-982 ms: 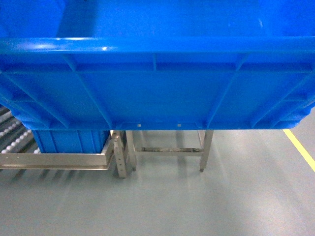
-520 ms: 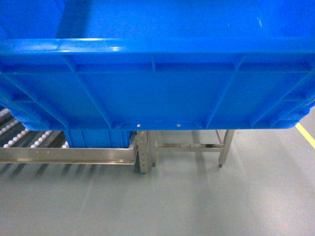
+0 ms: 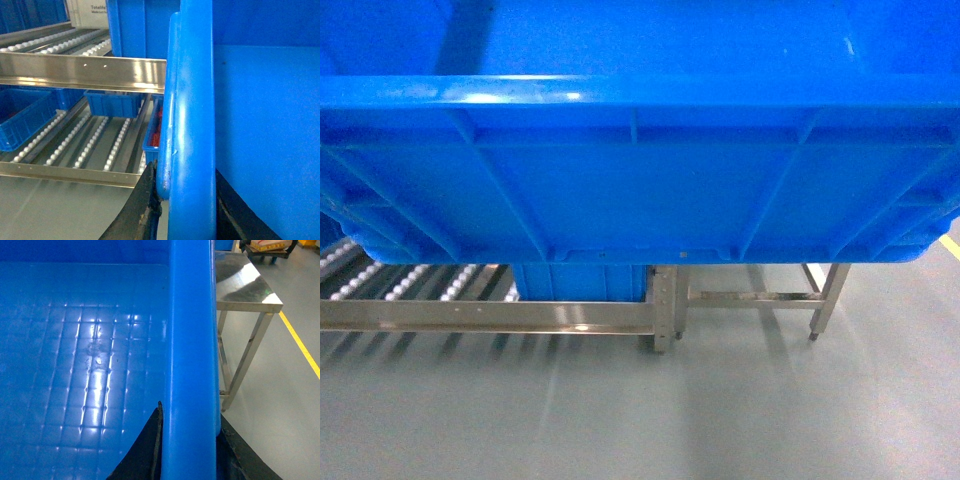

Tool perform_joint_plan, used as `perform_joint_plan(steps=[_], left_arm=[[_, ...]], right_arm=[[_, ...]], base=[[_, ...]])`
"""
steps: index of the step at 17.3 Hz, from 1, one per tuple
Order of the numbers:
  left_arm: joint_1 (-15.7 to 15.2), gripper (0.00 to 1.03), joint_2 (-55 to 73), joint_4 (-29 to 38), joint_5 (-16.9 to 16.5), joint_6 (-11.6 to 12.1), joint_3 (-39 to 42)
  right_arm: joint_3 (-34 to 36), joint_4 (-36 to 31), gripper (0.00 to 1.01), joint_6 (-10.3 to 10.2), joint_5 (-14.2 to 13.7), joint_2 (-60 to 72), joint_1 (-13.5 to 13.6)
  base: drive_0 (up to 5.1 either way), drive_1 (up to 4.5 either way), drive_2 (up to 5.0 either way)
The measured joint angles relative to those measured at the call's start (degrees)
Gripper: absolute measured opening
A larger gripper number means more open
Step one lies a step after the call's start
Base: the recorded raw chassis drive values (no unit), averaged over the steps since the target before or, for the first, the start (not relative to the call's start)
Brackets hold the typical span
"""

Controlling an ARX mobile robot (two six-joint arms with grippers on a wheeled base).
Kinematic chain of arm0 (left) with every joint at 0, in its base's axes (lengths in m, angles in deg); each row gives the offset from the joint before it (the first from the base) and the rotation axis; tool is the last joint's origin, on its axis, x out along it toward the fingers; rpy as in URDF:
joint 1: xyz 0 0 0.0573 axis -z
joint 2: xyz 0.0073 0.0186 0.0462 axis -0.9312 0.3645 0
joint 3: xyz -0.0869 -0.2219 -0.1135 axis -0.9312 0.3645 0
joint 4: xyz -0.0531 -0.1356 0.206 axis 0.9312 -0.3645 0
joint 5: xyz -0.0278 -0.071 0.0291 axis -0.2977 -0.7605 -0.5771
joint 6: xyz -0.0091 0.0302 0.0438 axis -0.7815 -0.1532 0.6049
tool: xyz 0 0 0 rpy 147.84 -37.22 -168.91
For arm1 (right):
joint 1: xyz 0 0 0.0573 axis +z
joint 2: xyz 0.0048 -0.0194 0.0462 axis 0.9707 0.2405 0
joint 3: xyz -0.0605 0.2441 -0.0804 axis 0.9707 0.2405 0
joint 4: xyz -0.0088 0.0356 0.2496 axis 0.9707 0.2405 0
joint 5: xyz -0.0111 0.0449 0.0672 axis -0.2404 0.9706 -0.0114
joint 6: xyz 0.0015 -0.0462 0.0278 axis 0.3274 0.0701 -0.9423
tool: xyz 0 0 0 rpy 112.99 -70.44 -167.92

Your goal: Place box next to blue box on left shelf

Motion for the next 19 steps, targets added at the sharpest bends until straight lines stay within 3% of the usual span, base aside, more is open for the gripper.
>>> perform_joint_plan(steps=[19], left_arm=[[0.0, 0.18, 0.02, 0.0, 0.0, -0.04, 0.0]], right_arm=[[0.02, -0.24, 0.2, 0.0, 0.0, 0.02, 0.0]], base=[[-5.0, 2.44, 2.4]])
